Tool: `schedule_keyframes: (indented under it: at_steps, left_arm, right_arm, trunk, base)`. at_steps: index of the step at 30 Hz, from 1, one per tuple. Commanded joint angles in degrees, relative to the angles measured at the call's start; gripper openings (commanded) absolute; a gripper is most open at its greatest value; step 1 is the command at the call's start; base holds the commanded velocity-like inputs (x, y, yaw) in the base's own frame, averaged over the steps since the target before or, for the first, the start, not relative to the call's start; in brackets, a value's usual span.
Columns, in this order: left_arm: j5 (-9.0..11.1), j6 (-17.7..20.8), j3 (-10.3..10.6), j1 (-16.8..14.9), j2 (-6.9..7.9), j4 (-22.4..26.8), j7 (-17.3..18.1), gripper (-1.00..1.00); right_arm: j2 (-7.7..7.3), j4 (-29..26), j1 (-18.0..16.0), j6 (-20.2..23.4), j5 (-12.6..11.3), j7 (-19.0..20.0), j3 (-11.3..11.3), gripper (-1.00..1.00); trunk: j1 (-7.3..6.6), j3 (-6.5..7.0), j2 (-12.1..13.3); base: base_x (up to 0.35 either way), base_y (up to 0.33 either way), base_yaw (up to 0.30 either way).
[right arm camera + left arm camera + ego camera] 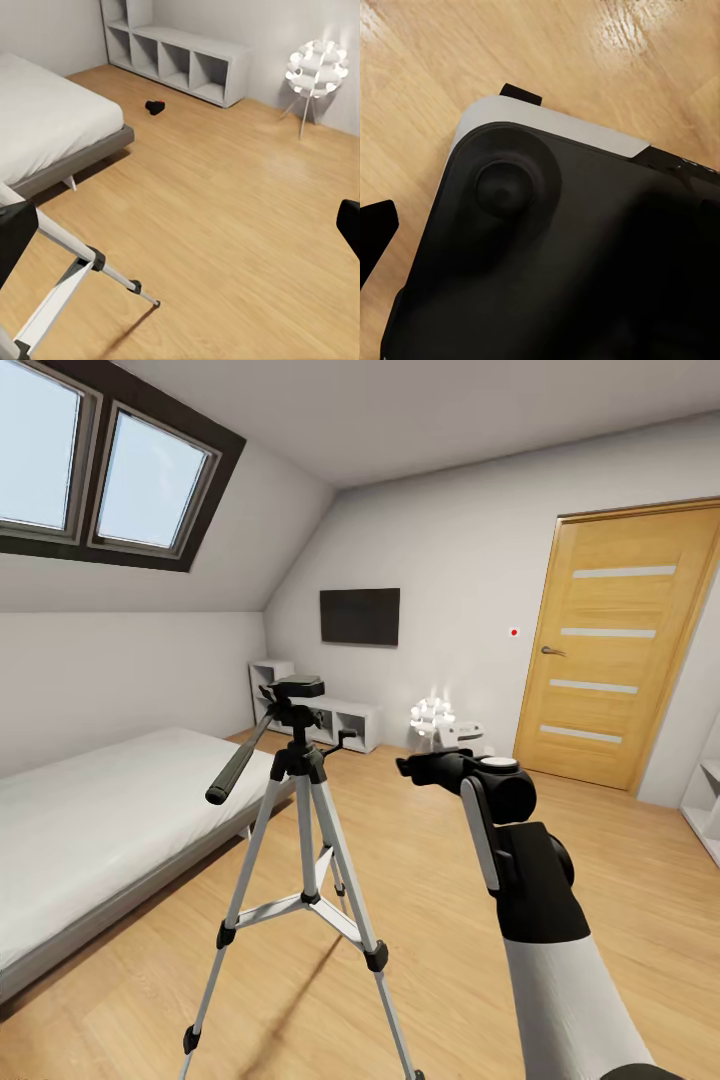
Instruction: Attach the digital camera to the camera tripod in the bedroom.
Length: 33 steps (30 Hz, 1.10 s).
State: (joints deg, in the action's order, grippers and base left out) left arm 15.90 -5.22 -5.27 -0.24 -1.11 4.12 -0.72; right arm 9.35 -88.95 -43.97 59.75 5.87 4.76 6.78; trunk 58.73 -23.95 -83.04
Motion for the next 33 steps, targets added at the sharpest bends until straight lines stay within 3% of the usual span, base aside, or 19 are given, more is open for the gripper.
schedule_keyframes:
  at_steps: [1, 17, 33]
  left_arm:
    - [-0.1, -0.1, -0.4, 0.0, -0.05, 0.0, -0.1, 1.0]
    - [0.0, -0.1, -0.5, 0.0, -0.08, 0.0, -0.3, 1.0]
    - [0.0, -0.1, -0.4, 0.0, -0.03, 0.0, -0.3, 1.0]
  right_arm:
    - [-0.03, -0.1, -0.1, 0.3, 0.6, 0.5, 0.0, 1.0]
    - [-0.73, 0.4, -0.1, 0.3, 0.4, 1.6, 0.0, 1.0]
    - [-1.69, 3.5, -0.2, 0.3, 0.4, 4.3, 0.1, 1.0]
  trunk:
    - [0.0, -0.07, 0.0]
    - [0.0, -0.07, 0.0]
    - [0.0, -0.07, 0.0]
  base:
    - [-0.049, 0.049, 0.0]
    - [-0.182, 0.179, 0.0]
    - [-0.022, 0.022, 0.0]
